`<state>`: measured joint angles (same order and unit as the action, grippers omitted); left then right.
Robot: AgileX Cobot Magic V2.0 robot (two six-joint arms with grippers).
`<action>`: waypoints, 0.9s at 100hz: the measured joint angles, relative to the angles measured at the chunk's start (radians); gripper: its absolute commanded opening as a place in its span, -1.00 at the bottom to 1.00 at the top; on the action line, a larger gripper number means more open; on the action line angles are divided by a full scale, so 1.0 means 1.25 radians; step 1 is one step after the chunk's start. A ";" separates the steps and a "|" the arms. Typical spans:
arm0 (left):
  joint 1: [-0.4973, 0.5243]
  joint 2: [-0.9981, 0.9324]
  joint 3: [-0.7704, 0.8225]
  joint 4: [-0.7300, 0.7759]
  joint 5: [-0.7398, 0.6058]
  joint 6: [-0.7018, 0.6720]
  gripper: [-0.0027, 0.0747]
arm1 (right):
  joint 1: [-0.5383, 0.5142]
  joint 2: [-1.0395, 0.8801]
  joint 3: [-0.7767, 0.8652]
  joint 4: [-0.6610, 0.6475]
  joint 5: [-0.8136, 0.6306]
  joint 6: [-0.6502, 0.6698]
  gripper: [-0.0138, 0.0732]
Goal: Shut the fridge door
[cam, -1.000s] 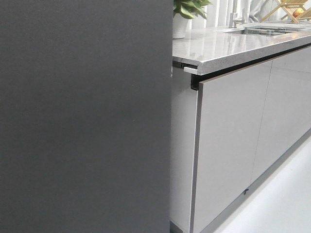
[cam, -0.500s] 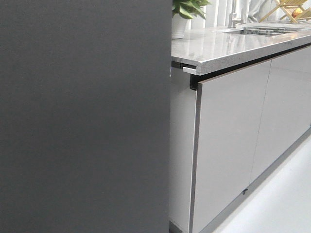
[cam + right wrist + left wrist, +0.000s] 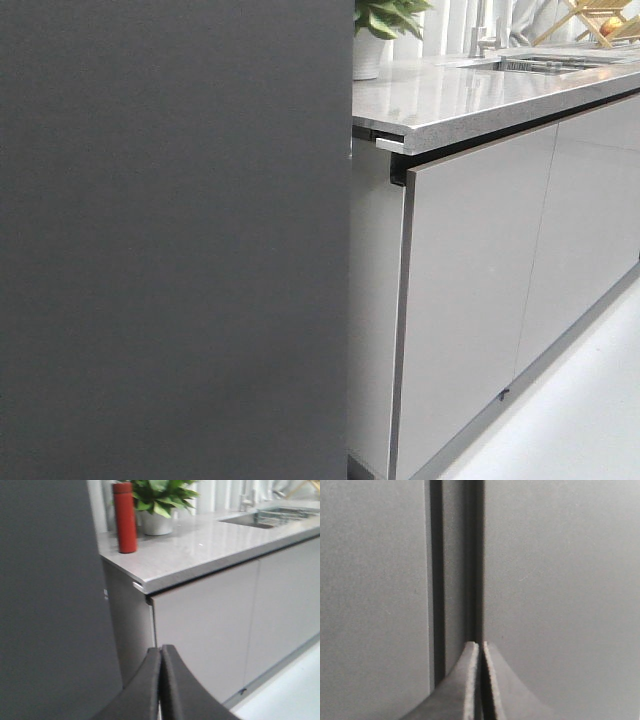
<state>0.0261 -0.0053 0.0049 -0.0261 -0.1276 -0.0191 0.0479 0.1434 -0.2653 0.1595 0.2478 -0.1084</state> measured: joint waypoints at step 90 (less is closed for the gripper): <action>0.000 0.000 0.000 0.000 0.000 0.000 -0.98 | -0.099 -0.120 0.226 -0.006 -0.138 -0.002 -0.79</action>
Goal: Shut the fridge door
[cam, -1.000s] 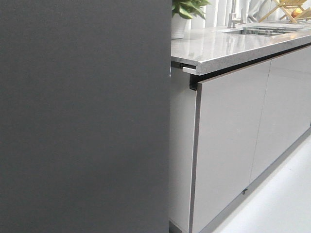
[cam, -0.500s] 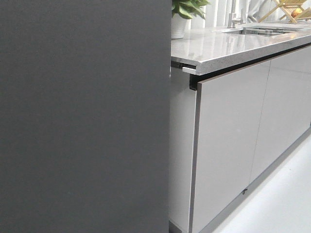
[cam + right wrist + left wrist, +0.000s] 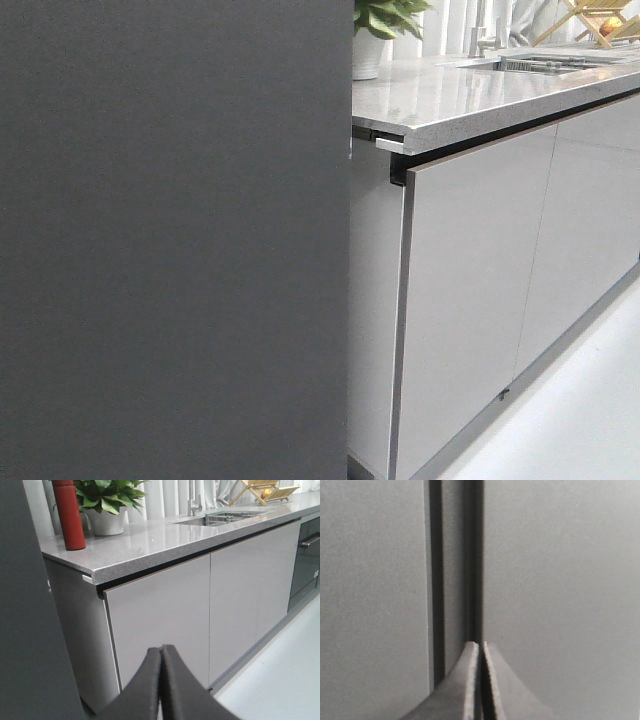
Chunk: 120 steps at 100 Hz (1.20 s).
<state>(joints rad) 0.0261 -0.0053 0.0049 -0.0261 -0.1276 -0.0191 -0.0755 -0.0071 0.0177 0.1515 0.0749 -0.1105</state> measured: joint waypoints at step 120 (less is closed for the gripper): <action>0.000 0.000 0.000 0.000 0.000 0.000 -0.98 | 0.000 0.000 0.000 -0.001 0.030 0.000 -0.79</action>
